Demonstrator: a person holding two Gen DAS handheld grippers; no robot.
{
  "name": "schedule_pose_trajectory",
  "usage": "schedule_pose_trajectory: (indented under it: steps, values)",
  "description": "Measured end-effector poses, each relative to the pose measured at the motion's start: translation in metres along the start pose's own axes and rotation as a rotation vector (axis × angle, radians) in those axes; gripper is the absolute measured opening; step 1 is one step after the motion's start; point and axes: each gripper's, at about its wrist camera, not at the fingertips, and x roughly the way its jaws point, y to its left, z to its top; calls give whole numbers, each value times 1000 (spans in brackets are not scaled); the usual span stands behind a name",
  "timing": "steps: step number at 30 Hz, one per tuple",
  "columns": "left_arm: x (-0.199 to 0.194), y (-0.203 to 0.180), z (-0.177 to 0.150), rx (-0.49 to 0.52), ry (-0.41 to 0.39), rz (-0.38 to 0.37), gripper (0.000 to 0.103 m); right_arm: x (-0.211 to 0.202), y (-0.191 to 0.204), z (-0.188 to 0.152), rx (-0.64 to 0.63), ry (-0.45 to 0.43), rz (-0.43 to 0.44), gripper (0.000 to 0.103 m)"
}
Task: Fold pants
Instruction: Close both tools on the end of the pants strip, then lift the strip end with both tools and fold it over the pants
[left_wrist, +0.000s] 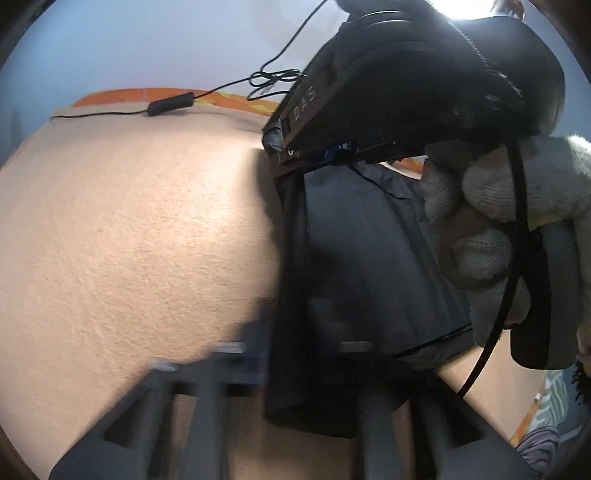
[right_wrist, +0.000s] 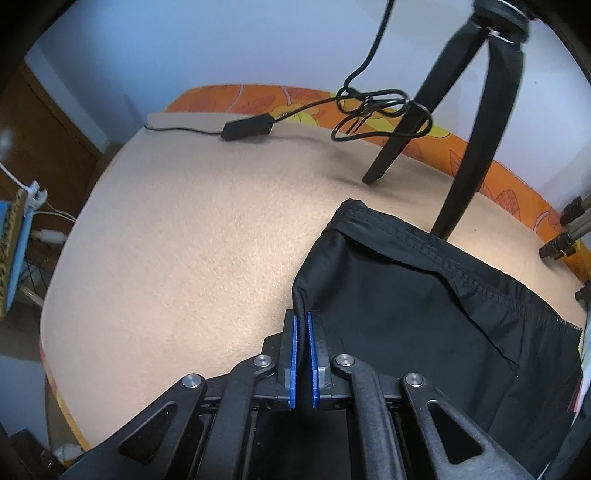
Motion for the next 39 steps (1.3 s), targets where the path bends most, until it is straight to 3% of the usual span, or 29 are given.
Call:
schedule_pose_trajectory:
  steps: [9, 21, 29, 39]
  values:
    - [-24, -36, -5, 98, -92, -44, 6, -30, -25, -10, 70, -66, 105, 1]
    - [-26, -95, 7, 171, -144, -114, 6, -85, -71, -26, 109, -157, 140, 1]
    - [-11, -134, 15, 200, -147, -196, 6, -113, -117, -42, 153, -214, 112, 1]
    - [46, -183, 25, 272, -84, -249, 6, -127, -202, -74, 248, -254, 90, 1]
